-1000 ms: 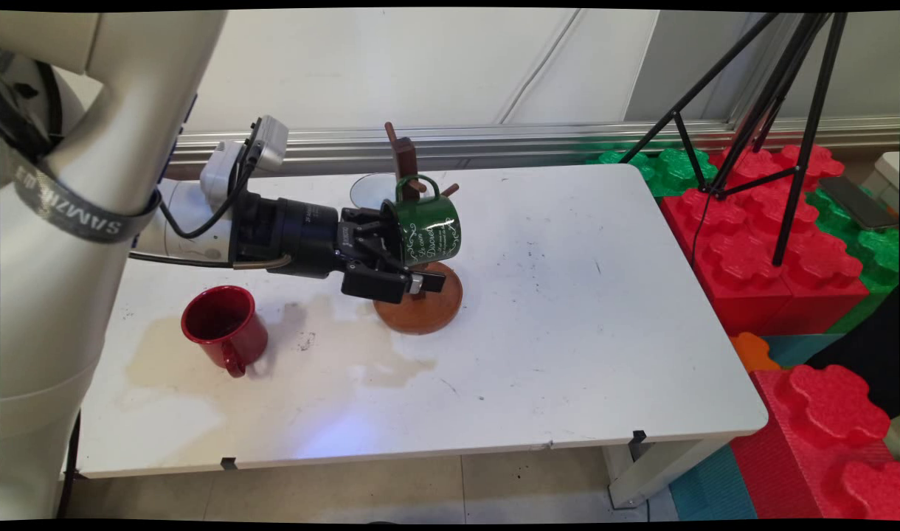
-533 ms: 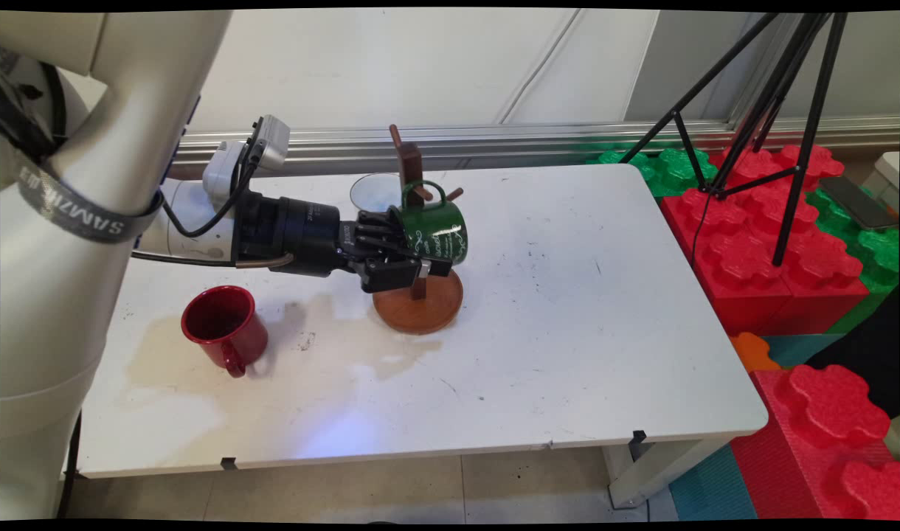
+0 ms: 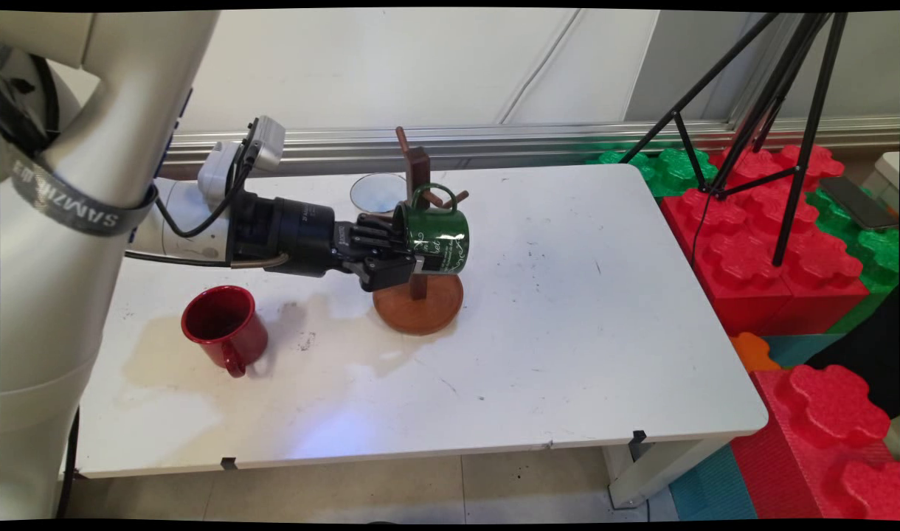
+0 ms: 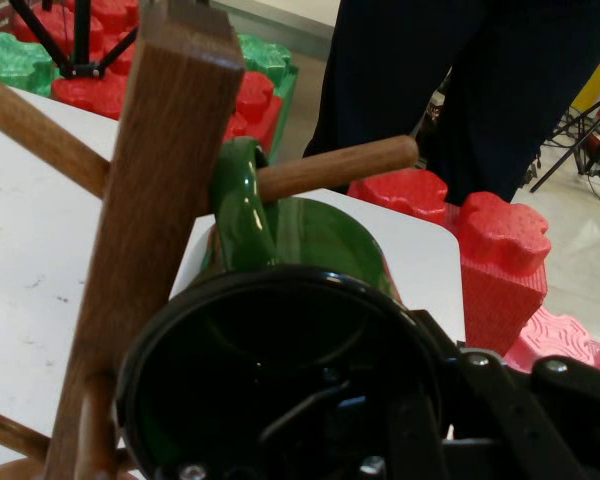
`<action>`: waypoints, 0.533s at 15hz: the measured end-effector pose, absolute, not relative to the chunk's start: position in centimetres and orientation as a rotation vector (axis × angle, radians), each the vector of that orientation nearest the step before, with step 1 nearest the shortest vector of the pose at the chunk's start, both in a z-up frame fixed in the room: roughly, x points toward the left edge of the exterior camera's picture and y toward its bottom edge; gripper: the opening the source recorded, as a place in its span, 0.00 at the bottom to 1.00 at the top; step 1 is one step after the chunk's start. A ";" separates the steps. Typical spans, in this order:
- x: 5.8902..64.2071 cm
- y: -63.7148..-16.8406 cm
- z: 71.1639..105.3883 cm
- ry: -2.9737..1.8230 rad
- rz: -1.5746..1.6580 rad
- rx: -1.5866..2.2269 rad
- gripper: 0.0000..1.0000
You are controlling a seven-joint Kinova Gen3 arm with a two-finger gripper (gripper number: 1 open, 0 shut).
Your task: Place the picked object on the table
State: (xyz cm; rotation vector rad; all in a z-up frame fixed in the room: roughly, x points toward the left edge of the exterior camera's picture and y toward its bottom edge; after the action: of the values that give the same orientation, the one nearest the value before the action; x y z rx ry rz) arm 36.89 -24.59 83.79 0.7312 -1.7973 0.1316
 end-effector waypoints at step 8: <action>37.5 -24.6 84.6 -1.792 0.139 0.728 0.00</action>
State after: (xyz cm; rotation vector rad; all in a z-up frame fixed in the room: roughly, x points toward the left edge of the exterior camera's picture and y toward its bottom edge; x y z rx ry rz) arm 37.48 -24.56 84.65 0.7280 -1.7917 0.1387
